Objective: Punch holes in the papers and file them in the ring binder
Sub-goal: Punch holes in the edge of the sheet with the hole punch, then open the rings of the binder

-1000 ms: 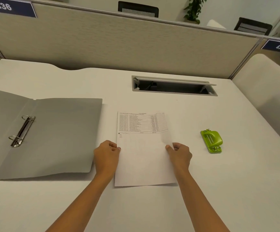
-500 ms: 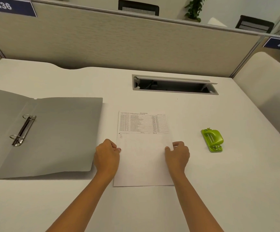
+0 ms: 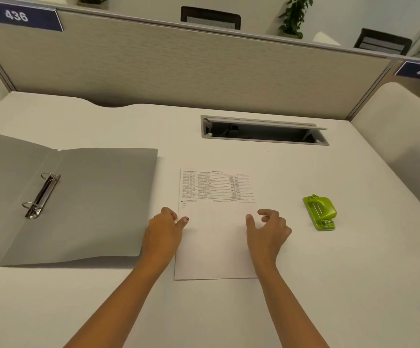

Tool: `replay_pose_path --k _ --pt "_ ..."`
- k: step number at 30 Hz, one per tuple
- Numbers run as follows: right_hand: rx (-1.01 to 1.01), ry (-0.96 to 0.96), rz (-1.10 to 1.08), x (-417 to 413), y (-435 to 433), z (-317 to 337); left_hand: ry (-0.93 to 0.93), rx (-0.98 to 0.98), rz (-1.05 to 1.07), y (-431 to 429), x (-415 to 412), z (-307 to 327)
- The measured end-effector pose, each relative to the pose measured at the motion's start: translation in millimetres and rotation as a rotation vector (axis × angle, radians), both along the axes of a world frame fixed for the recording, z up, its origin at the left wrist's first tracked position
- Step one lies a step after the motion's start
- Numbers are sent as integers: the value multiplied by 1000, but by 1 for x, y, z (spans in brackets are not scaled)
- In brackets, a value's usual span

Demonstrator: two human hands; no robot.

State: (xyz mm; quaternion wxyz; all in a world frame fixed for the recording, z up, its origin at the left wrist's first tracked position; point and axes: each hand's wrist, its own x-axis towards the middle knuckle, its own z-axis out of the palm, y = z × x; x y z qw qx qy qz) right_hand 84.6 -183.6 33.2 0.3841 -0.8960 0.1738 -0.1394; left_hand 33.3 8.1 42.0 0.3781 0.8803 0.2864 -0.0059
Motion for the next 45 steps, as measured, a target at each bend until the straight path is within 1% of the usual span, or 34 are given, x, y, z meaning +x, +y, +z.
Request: replay_pose_path --k 4,8,10,13,15,17,20,25,27,29,31,33,35,36,39,41,45 --pt "51 -142 112 -6 15 12 -43 5 18 -1 -6 7" --pt "69 -208 246 -12 32 28 -243 -78 53 1 -13 22" --pt "85 -229 318 -16 42 36 -333 -88 45 3 -20 31" --pt "140 -245 399 -26 59 46 -465 5 2 8 -35 39" --pt "168 -259 459 -34 73 52 -530 80 10 15 -47 39" --pt "189 -262 530 -43 86 57 -558 122 51 26 -60 35" --pt "194 -254 667 -56 106 60 -576 131 99 50 -78 26" --pt "70 -181 896 -72 139 52 -551 163 177 96 -104 18" --pt "3 -180 968 -77 152 48 -529 170 224 113 -113 16" --pt "-130 -208 1053 -82 164 44 -503 188 269 131 -121 14" --pt "-329 -286 1134 -83 178 35 -462 197 278 150 -124 9" --pt "-487 -303 1205 -84 193 23 -348 247 216 170 -125 -3" --pt "-570 -181 1278 -88 205 16 -150 362 127 186 -126 -19" --pt "-604 -106 1308 -88 209 12 -66 381 108 192 -127 -26" --pt "-678 -7 1334 -89 213 -4 61 400 76 201 -131 -41" --pt "-667 21 1337 -90 209 -15 103 438 62 202 -135 -46" --pt "-596 36 1333 -92 197 -30 64 494 71 196 -141 -50"
